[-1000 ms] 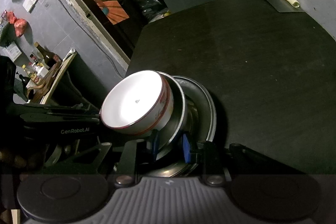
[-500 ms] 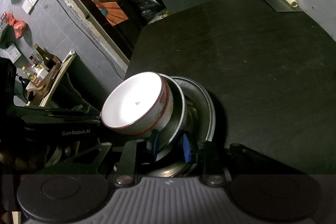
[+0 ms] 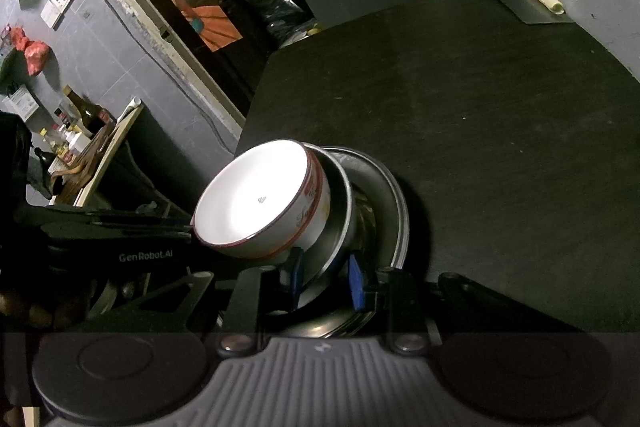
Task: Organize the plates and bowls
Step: 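Lower the steel pot onto the steel plate stack with both grippers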
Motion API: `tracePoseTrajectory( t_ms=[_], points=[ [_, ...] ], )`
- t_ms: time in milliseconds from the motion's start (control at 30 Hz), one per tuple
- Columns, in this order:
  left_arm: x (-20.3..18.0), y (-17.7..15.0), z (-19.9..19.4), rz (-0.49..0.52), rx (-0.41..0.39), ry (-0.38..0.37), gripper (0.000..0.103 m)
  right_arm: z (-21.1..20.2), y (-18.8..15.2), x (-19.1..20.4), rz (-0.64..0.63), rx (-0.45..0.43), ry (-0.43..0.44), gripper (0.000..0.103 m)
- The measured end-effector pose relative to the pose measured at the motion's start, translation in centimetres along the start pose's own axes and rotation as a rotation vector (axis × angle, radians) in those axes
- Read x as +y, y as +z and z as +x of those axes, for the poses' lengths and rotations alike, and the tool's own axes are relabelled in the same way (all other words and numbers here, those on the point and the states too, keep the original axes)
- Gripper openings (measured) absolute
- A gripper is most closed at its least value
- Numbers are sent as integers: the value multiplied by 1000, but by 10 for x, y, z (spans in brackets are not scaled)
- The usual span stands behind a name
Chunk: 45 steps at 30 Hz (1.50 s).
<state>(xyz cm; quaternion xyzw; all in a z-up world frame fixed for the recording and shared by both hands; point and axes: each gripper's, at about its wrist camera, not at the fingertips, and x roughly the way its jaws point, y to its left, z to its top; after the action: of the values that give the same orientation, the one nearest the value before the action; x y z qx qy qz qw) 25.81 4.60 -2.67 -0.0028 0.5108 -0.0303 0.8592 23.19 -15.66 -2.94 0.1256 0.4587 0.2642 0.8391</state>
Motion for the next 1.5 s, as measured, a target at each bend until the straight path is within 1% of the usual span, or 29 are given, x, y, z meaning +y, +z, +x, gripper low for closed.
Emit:
tracePoseTrajectory(
  t_ms=[567, 867, 1100, 1200, 1333, 1500],
  points=[
    [-3, -2, -1, 0, 4, 11, 16, -3, -2, 2, 3, -13, -11, 29],
    [-9, -2, -3, 19, -2, 43, 18, -6, -3, 4, -1, -22, -11, 30],
    [-11, -2, -6, 21, -6, 52, 19, -7, -4, 5, -2, -23, -11, 30],
    [-11, -2, -6, 21, -8, 59, 22, -7, -4, 5, -2, -23, -11, 30],
    [-9, -2, -7, 13, -9, 70, 30, -7, -4, 5, -2, -23, -11, 30],
    [-7, -2, -8, 11, -12, 75, 33, -7, -4, 6, -1, -24, -13, 32]
  ],
)
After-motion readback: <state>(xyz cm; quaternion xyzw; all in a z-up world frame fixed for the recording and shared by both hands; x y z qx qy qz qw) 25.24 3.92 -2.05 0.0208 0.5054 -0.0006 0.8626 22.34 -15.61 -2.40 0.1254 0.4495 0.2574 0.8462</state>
